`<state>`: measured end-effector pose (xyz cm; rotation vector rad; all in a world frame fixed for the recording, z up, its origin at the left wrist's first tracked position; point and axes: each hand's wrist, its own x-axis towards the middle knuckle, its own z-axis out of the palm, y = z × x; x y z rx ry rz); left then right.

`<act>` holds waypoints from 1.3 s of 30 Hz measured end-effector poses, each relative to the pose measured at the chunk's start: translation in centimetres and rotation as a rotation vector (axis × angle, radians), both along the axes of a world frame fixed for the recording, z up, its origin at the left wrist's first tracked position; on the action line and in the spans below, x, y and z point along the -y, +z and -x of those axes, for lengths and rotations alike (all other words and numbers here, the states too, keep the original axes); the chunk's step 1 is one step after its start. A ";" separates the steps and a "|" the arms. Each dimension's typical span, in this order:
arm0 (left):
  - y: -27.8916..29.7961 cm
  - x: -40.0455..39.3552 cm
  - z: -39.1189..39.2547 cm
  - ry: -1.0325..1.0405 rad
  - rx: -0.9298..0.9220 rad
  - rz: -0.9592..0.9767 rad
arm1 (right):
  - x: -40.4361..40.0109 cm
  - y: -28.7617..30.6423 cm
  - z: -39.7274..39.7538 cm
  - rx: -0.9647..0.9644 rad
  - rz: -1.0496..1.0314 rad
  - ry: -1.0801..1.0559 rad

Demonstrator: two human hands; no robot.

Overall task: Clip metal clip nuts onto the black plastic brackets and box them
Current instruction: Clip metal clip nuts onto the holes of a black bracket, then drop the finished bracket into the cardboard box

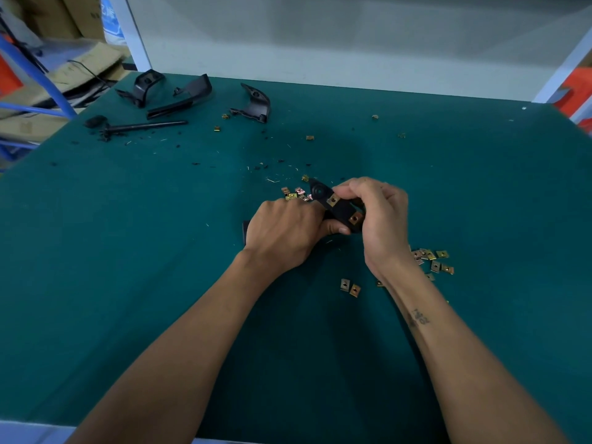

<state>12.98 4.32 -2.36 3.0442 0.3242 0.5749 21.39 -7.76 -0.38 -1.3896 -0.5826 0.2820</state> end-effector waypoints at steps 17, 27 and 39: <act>2.8 0.1 -0.4 0.213 0.268 0.436 | 2.1 0.7 0.1 0.380 0.210 -0.259; 6.0 14.3 -9.5 -0.092 0.154 1.325 | 11.7 0.5 2.4 -0.016 0.204 -0.253; -2.0 44.1 -2.8 -0.869 -0.624 1.189 | 40.1 -4.6 6.5 -0.549 -0.277 -1.508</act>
